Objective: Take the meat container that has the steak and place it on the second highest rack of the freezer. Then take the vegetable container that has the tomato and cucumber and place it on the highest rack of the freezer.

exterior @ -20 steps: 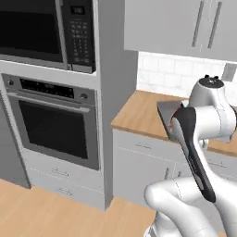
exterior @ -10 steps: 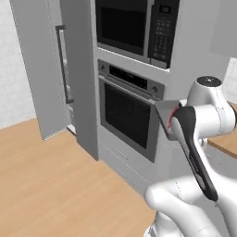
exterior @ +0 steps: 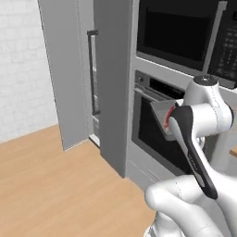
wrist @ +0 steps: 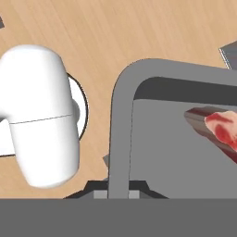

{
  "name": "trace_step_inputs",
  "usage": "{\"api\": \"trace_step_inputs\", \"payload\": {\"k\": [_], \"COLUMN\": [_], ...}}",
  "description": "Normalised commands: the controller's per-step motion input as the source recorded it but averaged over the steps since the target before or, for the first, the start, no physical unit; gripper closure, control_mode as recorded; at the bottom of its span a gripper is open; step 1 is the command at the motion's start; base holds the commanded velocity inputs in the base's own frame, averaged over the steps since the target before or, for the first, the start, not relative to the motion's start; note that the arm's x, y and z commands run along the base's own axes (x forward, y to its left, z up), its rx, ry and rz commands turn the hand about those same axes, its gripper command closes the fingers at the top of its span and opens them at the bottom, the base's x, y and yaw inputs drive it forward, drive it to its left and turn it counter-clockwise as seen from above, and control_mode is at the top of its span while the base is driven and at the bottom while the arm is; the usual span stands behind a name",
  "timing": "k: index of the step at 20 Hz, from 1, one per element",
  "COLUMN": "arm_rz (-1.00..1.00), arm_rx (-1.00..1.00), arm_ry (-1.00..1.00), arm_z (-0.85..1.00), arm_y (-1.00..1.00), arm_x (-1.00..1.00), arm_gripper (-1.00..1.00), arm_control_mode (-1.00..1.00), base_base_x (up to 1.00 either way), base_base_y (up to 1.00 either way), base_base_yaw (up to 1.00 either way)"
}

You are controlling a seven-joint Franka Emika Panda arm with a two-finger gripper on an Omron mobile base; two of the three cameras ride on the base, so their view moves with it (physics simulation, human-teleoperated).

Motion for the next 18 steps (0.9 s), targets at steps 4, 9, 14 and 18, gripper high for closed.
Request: {"api": "trace_step_inputs", "payload": {"k": [4, 9, 14, 18], "arm_rz": [0.0, 0.0, 0.0, 0.0], "arm_rx": [0.0, 0.0, 0.0, 0.0], "arm_ry": [0.0, 0.0, 0.0, 0.0], "arm_z": [0.0, 0.0, 0.0, 0.0], "arm_y": [0.0, 0.0, 0.0, 0.0], "arm_x": [0.0, 0.0, 0.0, 0.0], "arm_gripper": [1.0, 1.0, 1.0, 1.0], "arm_control_mode": [1.0, 1.0, 1.0, 1.0], "base_base_x": [1.0, 0.97, 0.86, 0.82], "base_base_y": [0.79, 0.79, 0.51, 0.42], "base_base_yaw": [0.12, 0.03, 0.0, 0.0]}}
